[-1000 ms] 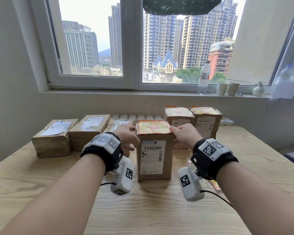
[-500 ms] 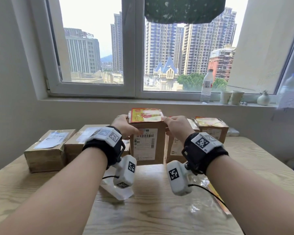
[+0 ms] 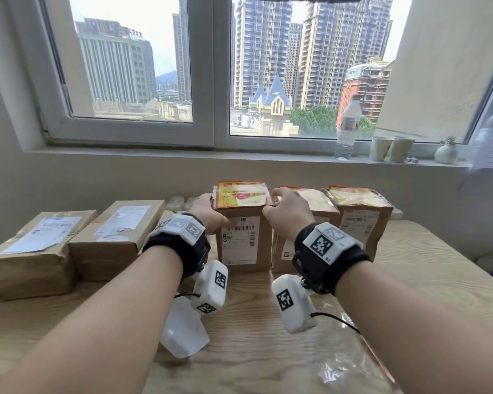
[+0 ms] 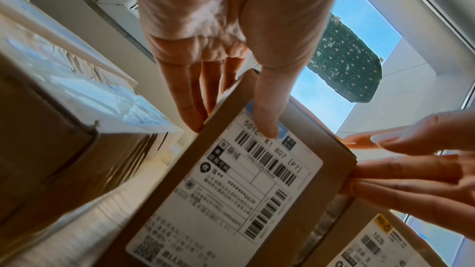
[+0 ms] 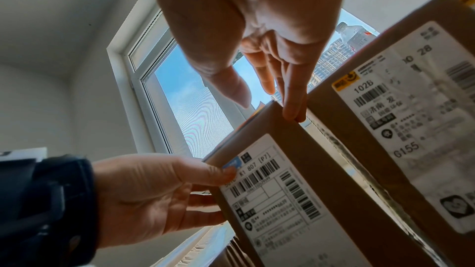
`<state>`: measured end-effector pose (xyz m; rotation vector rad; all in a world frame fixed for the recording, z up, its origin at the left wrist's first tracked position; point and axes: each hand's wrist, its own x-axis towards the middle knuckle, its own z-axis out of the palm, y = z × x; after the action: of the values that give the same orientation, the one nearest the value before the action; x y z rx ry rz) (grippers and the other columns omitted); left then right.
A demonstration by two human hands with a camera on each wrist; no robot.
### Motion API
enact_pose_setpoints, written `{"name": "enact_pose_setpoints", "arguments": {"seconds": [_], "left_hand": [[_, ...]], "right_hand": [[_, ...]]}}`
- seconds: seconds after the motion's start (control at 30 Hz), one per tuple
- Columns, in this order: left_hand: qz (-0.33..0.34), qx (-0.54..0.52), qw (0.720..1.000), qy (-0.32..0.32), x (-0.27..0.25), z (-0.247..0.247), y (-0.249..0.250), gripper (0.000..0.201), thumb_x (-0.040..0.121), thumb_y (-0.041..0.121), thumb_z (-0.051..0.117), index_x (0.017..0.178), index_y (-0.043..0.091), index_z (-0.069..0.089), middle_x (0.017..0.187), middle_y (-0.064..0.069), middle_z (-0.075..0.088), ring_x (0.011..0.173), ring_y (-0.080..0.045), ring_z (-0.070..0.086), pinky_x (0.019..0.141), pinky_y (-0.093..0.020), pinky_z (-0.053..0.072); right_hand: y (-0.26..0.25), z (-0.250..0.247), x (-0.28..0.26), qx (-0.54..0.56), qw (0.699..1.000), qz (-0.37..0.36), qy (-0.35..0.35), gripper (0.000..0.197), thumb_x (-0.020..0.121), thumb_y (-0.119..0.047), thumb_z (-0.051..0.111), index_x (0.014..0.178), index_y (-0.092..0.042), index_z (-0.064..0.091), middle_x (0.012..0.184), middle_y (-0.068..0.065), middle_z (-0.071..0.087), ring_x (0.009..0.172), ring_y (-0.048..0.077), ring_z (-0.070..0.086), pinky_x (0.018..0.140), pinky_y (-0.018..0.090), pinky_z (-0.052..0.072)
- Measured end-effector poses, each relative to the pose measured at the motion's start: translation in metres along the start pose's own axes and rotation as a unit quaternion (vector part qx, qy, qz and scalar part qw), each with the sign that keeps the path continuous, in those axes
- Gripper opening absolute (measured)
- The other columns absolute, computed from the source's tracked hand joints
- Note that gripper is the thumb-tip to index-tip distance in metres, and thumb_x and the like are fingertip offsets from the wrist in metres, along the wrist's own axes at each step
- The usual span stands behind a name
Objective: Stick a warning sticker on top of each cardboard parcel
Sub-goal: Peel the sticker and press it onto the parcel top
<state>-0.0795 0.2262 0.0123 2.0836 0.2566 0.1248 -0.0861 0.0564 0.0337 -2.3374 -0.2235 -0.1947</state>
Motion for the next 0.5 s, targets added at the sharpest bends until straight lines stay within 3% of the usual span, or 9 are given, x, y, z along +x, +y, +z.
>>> {"name": "enact_pose_setpoints", "arguments": {"seconds": [0.17, 0.27, 0.37, 0.5], "left_hand": [[0.004, 0.015, 1.0, -0.008, 0.002, 0.005, -0.002, 0.042, 0.073, 0.004, 0.079, 0.102, 0.02, 0.053, 0.102, -0.005, 0.065, 0.096, -0.024, 0.064, 0.086, -0.039, 0.055], [0.001, 0.027, 1.0, 0.003, 0.004, 0.006, -0.004, 0.046, 0.071, 0.011, 0.082, 0.108, 0.017, 0.056, 0.105, -0.006, 0.067, 0.096, -0.024, 0.066, 0.087, -0.041, 0.056], [0.003, 0.044, 0.999, 0.01, 0.004, 0.009, -0.005, 0.039, 0.073, 0.016, 0.08, 0.106, 0.016, 0.059, 0.105, -0.007, 0.069, 0.096, -0.025, 0.067, 0.087, -0.04, 0.056], [-0.008, 0.057, 0.998, 0.025, 0.0, 0.013, -0.004, 0.054, 0.069, 0.023, 0.082, 0.116, 0.015, 0.055, 0.107, -0.007, 0.067, 0.097, -0.025, 0.066, 0.084, -0.041, 0.057]], "right_hand": [[0.003, 0.003, 0.002, -0.051, 0.999, -0.007, -0.001, 0.036, 0.09, -0.016, 0.053, 0.125, -0.009, 0.056, 0.124, 0.01, 0.061, 0.11, 0.025, 0.058, 0.093, 0.033, 0.049], [0.004, 0.004, 0.001, -0.065, 0.998, -0.012, 0.013, 0.031, 0.088, -0.015, 0.056, 0.118, -0.012, 0.062, 0.119, 0.008, 0.065, 0.106, 0.024, 0.06, 0.092, 0.032, 0.05], [0.005, 0.002, 0.001, -0.081, 0.996, -0.026, 0.037, 0.034, 0.087, -0.014, 0.057, 0.121, -0.015, 0.062, 0.118, 0.006, 0.066, 0.109, 0.024, 0.059, 0.092, 0.03, 0.046], [0.009, -0.001, 0.0, -0.081, 0.995, -0.04, 0.045, 0.035, 0.087, -0.011, 0.057, 0.121, -0.017, 0.064, 0.119, 0.006, 0.066, 0.11, 0.023, 0.059, 0.092, 0.028, 0.044]]}}
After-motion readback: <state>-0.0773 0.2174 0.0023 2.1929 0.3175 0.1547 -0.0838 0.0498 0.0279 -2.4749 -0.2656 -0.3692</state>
